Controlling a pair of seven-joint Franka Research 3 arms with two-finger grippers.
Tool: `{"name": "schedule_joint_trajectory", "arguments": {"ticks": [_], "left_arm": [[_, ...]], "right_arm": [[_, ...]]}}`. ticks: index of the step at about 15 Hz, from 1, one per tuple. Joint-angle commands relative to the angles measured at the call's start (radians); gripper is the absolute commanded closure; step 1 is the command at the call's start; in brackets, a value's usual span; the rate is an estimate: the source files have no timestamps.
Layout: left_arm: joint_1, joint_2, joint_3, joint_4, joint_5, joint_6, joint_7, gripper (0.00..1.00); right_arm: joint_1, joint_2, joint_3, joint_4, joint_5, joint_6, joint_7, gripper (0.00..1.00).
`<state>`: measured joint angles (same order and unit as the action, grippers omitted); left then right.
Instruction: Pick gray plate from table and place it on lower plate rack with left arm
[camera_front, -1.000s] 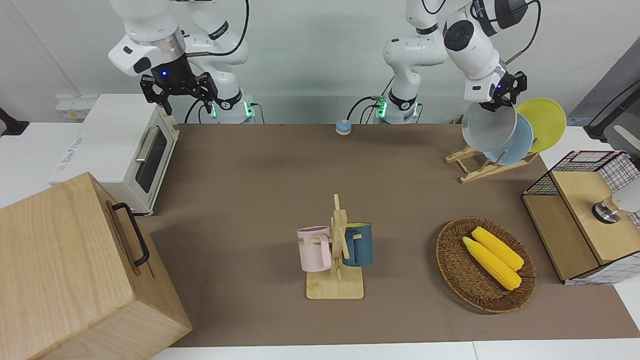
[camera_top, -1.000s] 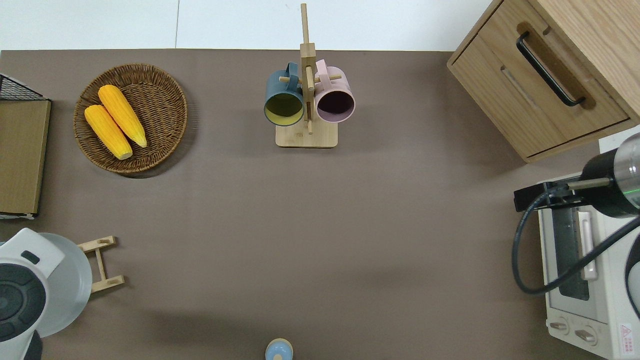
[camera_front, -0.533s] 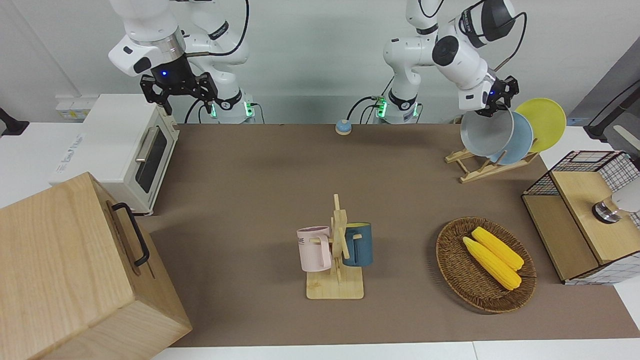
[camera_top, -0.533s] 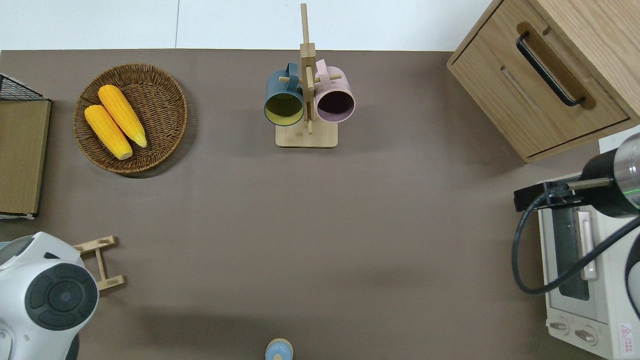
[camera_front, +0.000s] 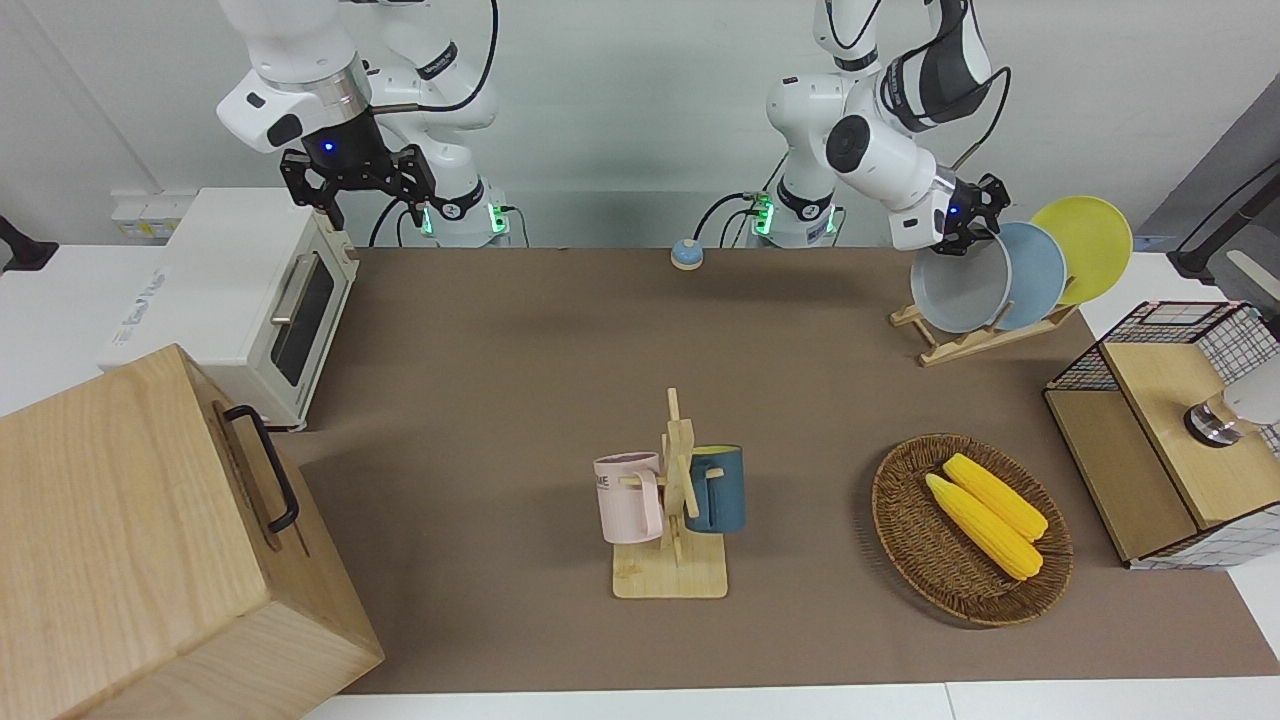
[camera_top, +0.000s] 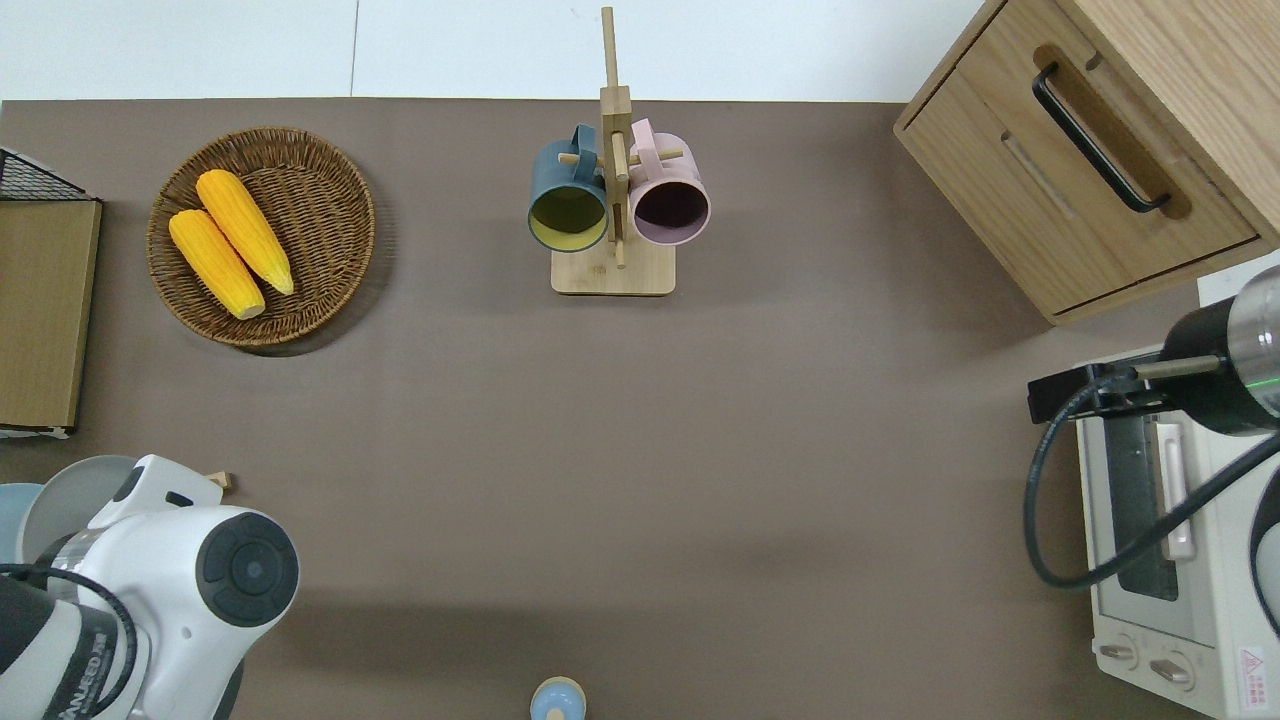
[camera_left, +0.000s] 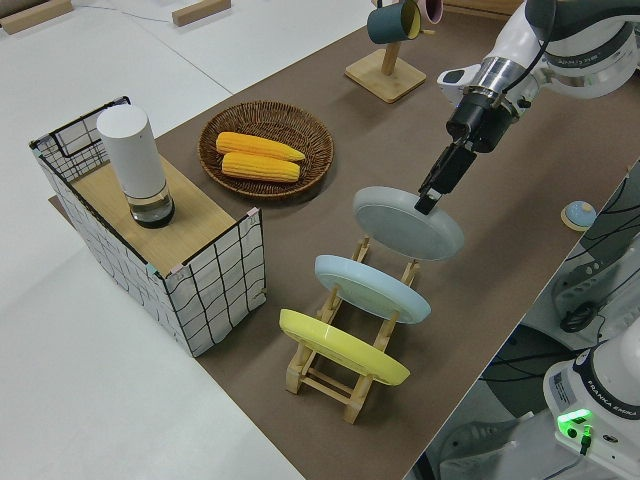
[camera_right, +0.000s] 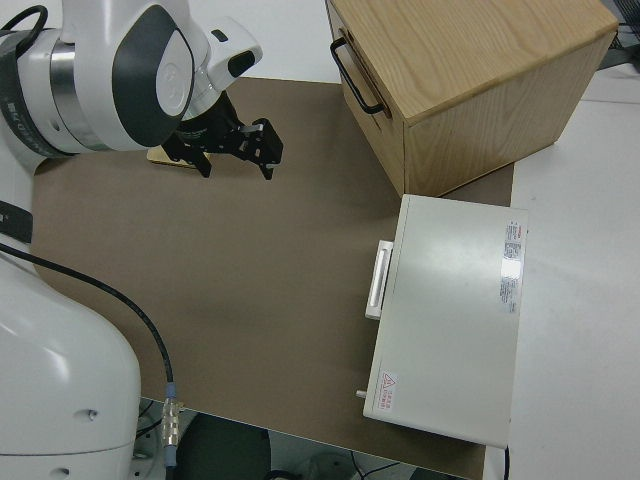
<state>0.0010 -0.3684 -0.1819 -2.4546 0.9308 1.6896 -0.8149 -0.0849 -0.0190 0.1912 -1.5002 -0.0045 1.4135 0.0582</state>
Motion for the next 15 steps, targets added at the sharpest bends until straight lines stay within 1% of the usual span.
{"name": "schedule_joint_trajectory", "arguments": {"ticks": [1, 5, 7, 9, 12, 15], "left_arm": [[-0.016, 0.032, 0.001, -0.010, 0.057, -0.016, -0.085, 1.00], [-0.016, 0.034, 0.001, -0.030, 0.103, -0.016, -0.105, 1.00], [-0.016, 0.040, 0.001, -0.035, 0.109, -0.016, -0.128, 1.00], [-0.016, 0.054, 0.001, -0.035, 0.112, -0.016, -0.159, 1.00], [-0.018, 0.097, 0.001, -0.037, 0.114, -0.014, -0.213, 1.00], [-0.018, 0.126, 0.001, -0.037, 0.114, -0.004, -0.236, 1.00]], "right_arm": [[-0.007, -0.002, 0.007, 0.006, 0.006, -0.014, 0.000, 0.013], [-0.007, -0.002, 0.005, 0.006, 0.006, -0.014, -0.001, 0.011], [-0.007, -0.002, 0.005, 0.006, 0.006, -0.014, 0.000, 0.011], [-0.007, -0.002, 0.007, 0.006, 0.006, -0.014, 0.000, 0.011], [-0.007, -0.002, 0.005, 0.006, 0.006, -0.014, 0.000, 0.011], [-0.007, -0.002, 0.005, 0.006, 0.006, -0.014, 0.000, 0.011]]}}
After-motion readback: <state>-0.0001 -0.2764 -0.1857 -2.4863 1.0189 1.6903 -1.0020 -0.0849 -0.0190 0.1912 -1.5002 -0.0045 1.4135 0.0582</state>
